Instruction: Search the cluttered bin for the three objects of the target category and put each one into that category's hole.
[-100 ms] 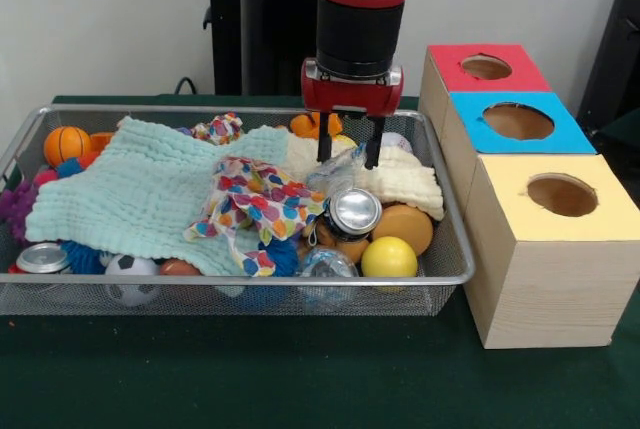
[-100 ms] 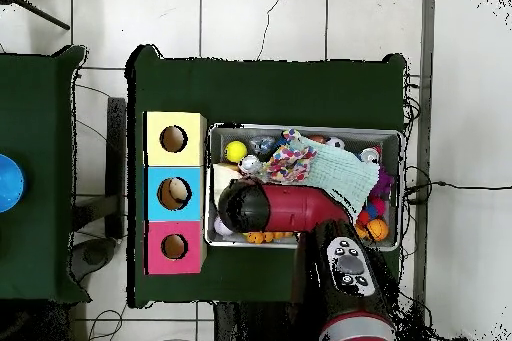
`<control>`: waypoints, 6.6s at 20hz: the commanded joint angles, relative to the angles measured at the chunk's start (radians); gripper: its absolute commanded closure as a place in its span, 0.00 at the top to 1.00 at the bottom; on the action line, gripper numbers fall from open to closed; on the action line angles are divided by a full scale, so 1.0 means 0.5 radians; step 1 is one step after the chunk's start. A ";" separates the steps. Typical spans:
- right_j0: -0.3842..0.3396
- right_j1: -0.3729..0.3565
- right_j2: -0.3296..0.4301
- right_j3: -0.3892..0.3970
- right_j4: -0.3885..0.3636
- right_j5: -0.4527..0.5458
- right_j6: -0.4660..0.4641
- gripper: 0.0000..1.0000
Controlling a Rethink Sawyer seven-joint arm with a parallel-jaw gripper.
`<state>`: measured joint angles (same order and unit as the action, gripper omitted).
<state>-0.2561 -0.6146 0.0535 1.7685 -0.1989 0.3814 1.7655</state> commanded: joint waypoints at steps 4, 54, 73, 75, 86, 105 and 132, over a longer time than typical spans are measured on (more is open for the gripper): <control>0.030 0.105 -0.024 -0.077 -0.118 -0.146 0.172 0.00; 0.684 -0.591 -0.312 0.395 0.376 0.287 0.563 0.00; 0.881 -0.380 -0.440 0.314 0.588 0.111 0.599 0.00; 0.885 -0.356 -0.445 0.295 0.603 0.093 0.591 0.00; 0.954 -0.304 -0.488 0.224 0.702 0.116 0.596 0.00; 1.083 -0.105 -0.552 0.075 0.856 0.054 0.579 0.00; 1.157 -0.062 -0.650 -0.065 0.931 0.210 0.596 1.00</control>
<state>0.3088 -0.6605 -0.2644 1.7783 0.2193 0.4185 1.7898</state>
